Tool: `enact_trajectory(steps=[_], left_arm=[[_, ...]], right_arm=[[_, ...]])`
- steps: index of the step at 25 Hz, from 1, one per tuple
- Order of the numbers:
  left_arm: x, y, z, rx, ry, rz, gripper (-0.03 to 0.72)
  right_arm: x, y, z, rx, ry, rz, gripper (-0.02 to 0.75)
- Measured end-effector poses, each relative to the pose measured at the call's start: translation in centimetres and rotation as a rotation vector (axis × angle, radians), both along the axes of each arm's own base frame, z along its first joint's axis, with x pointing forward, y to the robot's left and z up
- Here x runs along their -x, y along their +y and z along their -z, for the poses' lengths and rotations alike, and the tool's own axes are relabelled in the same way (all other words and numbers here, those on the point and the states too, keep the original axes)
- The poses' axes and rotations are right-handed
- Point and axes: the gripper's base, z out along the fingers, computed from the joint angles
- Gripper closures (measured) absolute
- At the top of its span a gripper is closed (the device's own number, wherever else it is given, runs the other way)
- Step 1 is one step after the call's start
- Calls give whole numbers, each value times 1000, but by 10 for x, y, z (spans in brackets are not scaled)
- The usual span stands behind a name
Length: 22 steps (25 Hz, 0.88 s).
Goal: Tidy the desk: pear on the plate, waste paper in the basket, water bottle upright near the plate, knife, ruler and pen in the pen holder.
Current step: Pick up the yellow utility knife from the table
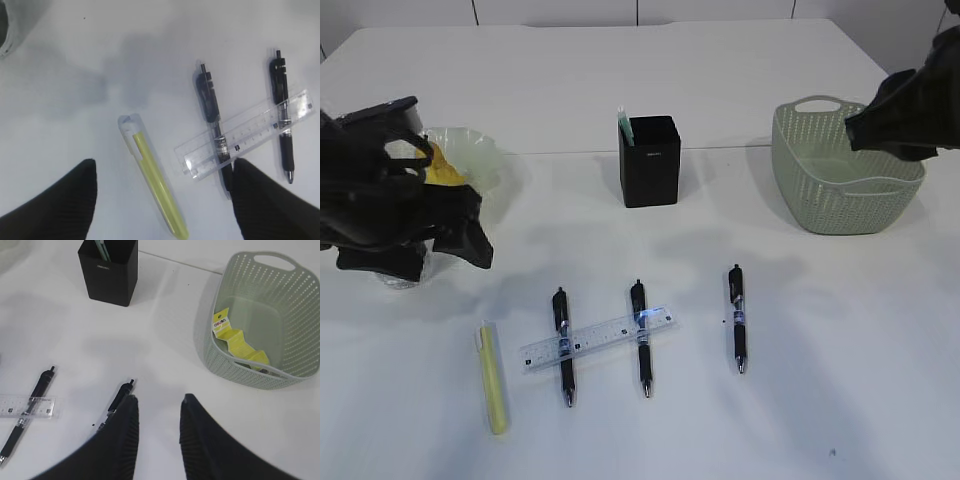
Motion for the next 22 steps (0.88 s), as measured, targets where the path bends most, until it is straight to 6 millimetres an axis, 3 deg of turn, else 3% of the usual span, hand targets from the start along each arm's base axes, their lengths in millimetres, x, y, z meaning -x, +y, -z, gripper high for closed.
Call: enact_trajectory(steps=[5,15,22], left_arm=[[-3,-13,15,-91,56,-23,95],[-7,-12,49,-162,178,-51,95],[-12,-14,61,-161,178,-64,95]], right_arm=[[1,0,1,4,13,2,494],[1,-1,1,6,20,3,494],[1,-1,1,6,20,3,494]])
